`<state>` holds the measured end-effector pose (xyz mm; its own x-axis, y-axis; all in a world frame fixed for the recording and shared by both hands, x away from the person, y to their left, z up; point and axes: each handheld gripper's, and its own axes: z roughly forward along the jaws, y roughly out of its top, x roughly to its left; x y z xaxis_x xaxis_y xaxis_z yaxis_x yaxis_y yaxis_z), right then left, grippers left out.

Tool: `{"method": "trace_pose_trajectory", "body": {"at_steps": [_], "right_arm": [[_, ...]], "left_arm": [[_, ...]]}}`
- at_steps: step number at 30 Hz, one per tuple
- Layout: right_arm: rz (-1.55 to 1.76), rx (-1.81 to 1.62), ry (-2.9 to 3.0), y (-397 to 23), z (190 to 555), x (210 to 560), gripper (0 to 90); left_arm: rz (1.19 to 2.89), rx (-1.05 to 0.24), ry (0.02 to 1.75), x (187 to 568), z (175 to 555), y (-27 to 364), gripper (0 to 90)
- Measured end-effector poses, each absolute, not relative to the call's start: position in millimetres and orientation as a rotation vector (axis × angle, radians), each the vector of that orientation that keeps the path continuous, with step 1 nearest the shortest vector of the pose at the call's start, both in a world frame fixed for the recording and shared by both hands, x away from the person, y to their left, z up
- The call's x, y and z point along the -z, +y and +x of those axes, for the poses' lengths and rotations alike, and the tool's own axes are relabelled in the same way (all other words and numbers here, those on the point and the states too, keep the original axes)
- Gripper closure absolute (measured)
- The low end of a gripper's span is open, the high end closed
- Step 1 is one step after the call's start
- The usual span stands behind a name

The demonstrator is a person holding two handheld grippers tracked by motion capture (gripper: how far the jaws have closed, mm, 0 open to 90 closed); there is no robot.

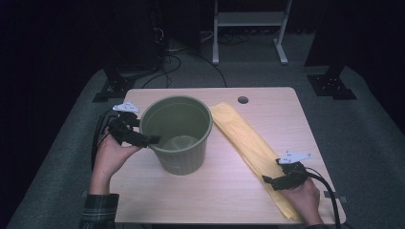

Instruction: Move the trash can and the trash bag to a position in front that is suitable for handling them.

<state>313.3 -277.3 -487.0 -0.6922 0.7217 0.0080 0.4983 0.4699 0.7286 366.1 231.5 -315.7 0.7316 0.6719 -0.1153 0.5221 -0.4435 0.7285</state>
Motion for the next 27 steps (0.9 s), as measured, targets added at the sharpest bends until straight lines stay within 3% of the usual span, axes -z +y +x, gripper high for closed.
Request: {"method": "trace_pose_trajectory", "body": {"at_steps": [27], "right_arm": [[1.038,-1.052,2.421,-277.3,313.3,486.9,9.8]], "left_arm": [[2.165,-0.178,0.772,320.6,323.6,183.4,0.0]]}}
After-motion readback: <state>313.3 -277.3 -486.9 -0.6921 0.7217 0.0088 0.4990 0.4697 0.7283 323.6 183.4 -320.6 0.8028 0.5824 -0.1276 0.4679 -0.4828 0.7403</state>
